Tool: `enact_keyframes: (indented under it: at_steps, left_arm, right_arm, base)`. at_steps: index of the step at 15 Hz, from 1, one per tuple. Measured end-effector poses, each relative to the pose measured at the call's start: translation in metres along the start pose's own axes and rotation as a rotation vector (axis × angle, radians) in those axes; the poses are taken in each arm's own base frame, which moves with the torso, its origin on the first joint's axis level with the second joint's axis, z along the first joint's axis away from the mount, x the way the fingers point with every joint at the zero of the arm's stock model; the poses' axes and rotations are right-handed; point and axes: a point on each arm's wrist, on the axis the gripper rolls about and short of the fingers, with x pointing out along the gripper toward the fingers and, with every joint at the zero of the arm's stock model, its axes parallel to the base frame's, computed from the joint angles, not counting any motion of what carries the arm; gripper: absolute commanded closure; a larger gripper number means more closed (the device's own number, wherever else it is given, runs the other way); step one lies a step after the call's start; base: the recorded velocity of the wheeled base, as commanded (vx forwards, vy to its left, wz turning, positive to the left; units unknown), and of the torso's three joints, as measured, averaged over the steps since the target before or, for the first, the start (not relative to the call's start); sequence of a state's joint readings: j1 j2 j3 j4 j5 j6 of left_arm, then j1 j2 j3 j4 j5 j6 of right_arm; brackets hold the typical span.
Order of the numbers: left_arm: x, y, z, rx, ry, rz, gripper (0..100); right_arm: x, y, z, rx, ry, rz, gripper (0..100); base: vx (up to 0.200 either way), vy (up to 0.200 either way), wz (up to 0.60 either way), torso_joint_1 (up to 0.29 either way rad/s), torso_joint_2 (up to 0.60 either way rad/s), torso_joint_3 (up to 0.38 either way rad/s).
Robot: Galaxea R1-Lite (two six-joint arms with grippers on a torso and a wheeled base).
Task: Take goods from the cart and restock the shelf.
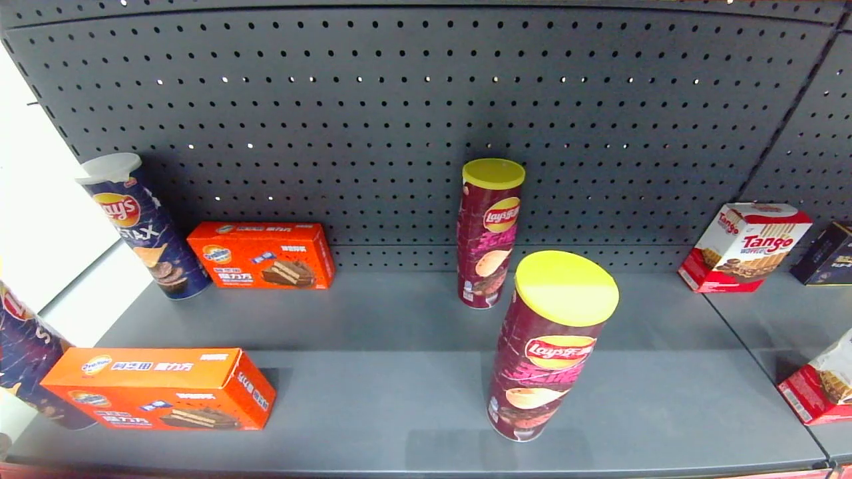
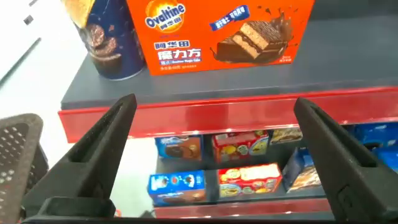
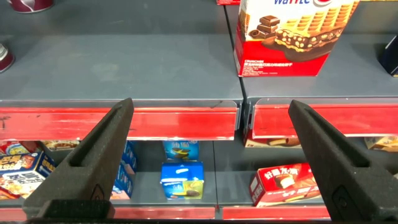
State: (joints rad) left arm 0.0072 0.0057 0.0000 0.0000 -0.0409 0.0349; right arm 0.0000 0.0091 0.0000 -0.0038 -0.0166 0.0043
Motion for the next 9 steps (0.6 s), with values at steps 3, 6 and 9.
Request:
enact_keyframes:
  at_steps: [3, 6, 9]
  left_arm:
    - [-0.0003, 0.0031, 0.0002, -0.053, -0.003, 0.136, 0]
    - [-0.0004, 0.0032, 0.0004, -0.065, -0.007, 0.142, 0]
    - [-0.0003, 0.0031, 0.0004, -0.063, -0.007, 0.136, 0]
  right_arm:
    - [0.0, 0.0, 0.0, 0.0, 0.0, 0.0, 0]
    - [0.0, 0.0, -0.0001, 0.0, 0.001, 0.0, 0]
    - [0.0, 0.0, 0.0, 0.0, 0.0, 0.0, 0]
  base:
    - [0.0, 0.0, 0.0, 0.0, 0.0, 0.0]
    - [0.0, 0.0, 0.0, 0.0, 0.0, 0.0]
    - [-0.067, 0.0, 0.0, 0.001, 0.0, 0.002]
